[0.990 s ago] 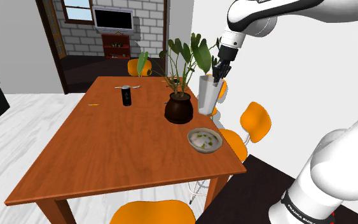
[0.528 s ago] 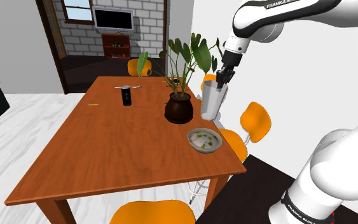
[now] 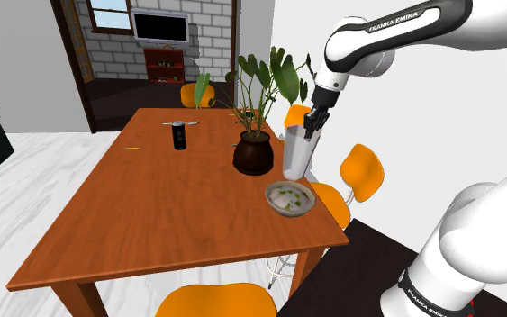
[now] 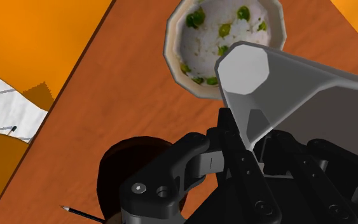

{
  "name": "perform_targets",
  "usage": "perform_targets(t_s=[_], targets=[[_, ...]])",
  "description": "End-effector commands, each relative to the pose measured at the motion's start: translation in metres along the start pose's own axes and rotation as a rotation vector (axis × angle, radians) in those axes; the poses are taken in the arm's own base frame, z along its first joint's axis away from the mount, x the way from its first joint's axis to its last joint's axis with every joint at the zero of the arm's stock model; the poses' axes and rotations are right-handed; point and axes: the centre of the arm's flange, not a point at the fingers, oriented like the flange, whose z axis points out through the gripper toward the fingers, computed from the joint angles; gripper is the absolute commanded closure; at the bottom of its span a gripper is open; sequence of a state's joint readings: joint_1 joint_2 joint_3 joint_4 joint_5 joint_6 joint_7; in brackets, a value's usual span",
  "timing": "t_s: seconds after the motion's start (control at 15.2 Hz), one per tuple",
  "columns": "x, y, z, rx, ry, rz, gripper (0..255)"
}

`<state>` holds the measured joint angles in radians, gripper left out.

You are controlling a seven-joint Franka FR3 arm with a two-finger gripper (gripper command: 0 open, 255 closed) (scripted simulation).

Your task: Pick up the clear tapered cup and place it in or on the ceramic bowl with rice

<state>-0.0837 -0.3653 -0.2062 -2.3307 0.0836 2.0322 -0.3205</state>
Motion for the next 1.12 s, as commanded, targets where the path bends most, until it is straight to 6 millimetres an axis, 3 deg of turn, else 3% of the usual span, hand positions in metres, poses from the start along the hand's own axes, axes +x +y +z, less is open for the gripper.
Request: perform_targets(t_s=[0.0,0.66,1.06], targets=[[-0.001,0.001,0.011,0.000,0.001,0.000,255],[-0.006,0.007,0.061,0.000,0.001,0.000,255],[-0.006,0.007,0.061,0.000,0.001,0.000,255]])
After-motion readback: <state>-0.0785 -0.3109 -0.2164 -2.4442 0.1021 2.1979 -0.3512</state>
